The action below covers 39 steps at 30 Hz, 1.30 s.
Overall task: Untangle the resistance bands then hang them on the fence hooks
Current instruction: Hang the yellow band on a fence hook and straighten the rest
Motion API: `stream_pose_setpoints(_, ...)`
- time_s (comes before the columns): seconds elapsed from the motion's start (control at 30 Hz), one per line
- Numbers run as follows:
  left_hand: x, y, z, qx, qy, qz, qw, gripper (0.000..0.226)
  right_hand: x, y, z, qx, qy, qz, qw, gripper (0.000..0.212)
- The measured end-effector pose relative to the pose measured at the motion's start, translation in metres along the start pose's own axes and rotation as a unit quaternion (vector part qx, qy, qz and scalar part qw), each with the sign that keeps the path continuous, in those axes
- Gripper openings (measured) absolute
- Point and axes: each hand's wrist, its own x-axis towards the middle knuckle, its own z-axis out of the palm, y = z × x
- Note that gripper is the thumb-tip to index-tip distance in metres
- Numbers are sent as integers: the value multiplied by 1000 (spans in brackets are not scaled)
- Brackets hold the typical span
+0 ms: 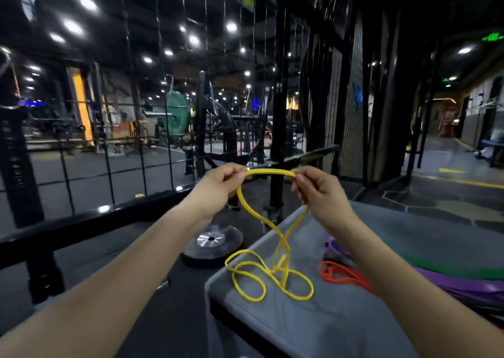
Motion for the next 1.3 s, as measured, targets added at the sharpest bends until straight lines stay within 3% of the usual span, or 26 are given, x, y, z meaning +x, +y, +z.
stream_pose_setpoints(0.17,-3,63,-12,-139,-46,-5,989,19,24,-49,1,23,2,-17,1000,31)
stream_pose_setpoints(0.6,16,194,-59,-137,-22,139,980,9,85,-174,4,-15,-34,-97,995,23)
stream_pose_setpoints(0.83,23,204,-60,-145,-8,126,981,12,84,-182,19,-68,-77,-135,986,24)
stream_pose_setpoints(0.97,28,207,-64,-153,-2,111,982,12,83,-183,20,-45,-104,-138,984,12)
stream_pose_setpoints(1.3,35,214,-69,-190,64,83,976,10,83,-163,29,-5,-132,-36,991,8)
